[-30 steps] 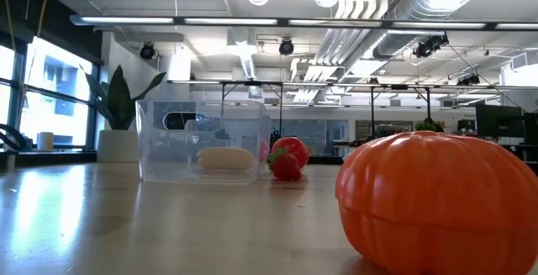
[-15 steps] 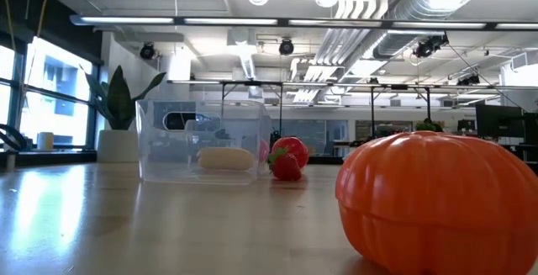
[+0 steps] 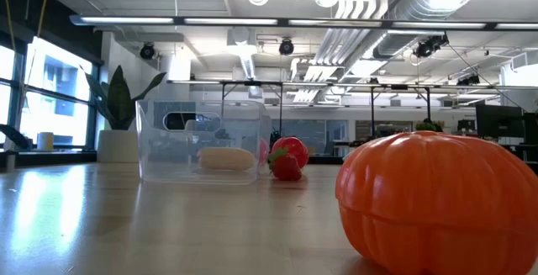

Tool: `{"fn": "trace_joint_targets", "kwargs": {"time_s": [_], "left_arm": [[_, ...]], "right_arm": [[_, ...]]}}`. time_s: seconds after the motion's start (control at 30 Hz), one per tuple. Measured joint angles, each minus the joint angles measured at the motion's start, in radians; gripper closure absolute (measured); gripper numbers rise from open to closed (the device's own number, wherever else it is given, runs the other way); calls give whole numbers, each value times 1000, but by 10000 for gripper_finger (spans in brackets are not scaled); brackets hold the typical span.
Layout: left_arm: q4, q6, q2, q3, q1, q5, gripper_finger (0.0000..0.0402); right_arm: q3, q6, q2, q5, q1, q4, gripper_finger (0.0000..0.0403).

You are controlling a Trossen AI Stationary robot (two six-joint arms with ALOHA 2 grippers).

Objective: Pick and placing Produce into tupperware
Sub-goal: Put the watermelon into the bin

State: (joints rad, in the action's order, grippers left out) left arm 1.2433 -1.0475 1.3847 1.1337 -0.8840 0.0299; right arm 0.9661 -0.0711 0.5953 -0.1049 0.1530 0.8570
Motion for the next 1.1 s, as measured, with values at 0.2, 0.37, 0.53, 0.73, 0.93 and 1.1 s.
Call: {"fn": "trace_joint_targets", "kwargs": {"time_s": [0.2,0.37,0.53,0.73,0.93,1.1], "left_arm": [[-33,-63,47,0,-57,-36,59],[-46,-79,94,0,-61,-35,70],[-101,-64,121,-11,-59,-38,78],[-251,-91,124,-111,-59,-31,89],[-352,-110,124,-164,-59,-25,102],[-396,-113,124,-191,-59,-18,105]], "right_arm": [[0,0,0,0,0,0,402],[0,0,0,0,0,0,402],[0,0,0,0,0,0,402],[0,0,0,0,0,0,402],[0,0,0,0,0,0,402],[0,0,0,0,0,0,402]]}}
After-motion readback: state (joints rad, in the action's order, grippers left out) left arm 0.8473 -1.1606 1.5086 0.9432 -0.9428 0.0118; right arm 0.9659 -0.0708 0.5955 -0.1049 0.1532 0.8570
